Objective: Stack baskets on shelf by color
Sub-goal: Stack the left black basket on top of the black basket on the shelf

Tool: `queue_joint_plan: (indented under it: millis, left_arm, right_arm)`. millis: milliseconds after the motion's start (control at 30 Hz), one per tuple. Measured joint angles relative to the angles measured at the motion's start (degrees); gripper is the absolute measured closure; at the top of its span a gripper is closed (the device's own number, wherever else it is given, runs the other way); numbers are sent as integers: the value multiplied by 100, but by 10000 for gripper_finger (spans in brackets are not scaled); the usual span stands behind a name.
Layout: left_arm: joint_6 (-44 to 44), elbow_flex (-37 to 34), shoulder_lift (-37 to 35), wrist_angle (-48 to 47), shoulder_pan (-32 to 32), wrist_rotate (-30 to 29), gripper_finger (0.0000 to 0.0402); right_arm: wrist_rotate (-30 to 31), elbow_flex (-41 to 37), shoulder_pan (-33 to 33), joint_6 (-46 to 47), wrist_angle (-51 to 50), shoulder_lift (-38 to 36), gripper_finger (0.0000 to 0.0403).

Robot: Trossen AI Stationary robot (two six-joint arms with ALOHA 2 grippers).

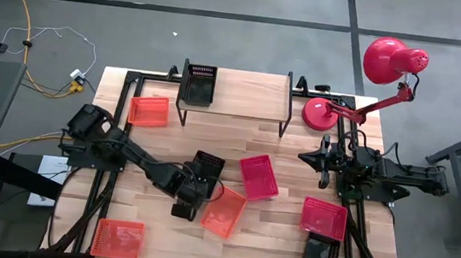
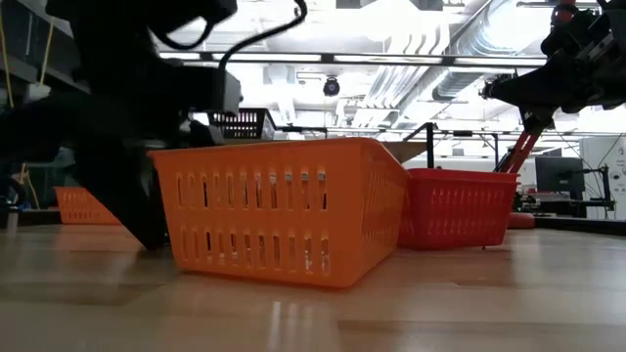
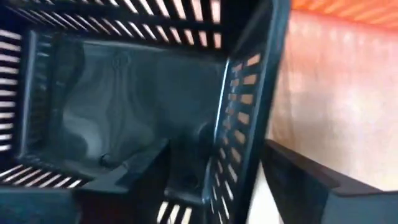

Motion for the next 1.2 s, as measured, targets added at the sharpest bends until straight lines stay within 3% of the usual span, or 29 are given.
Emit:
queue_joint_plan:
  millis: [100,267,300,467,667,800,933,1067,1200]
  left_arm:
    - [236,11,42,25,-8,6,223]
    - [645,-4,-140,-141,25,26,371]
    - [660,-4,-255,-144,45,21,385]
    - [641,-2,-1276,-574,107,-251,398]
    - [660,333,-3094,-1083,35,-1072,401]
    - [1125,1130,-3736,-1555,58,-2014,401]
    - [2012,2202,-3704,-2398,598,-2755,401]
    - [2806,3040,-3425,-2843,1693,-2578,401]
    - [3372,3380,-3122,-3056,2895,-1492,401]
  right_arm:
    - [0,-1,0,0,2,0,402]
    - [0,-1,1,1,1,0,402]
    - [-1,0,0,0,0,0,402]
    - [0,-2,0,2,0,2,402]
    - [0,-1,2,1,2,11,402]
    - [0,-2,0,2,2,15,402]
    - [0,-1,2,2,2,50,402]
    - [0,-2,0,2,2,48,402]
    - [0,0,0,2,2,44,402]
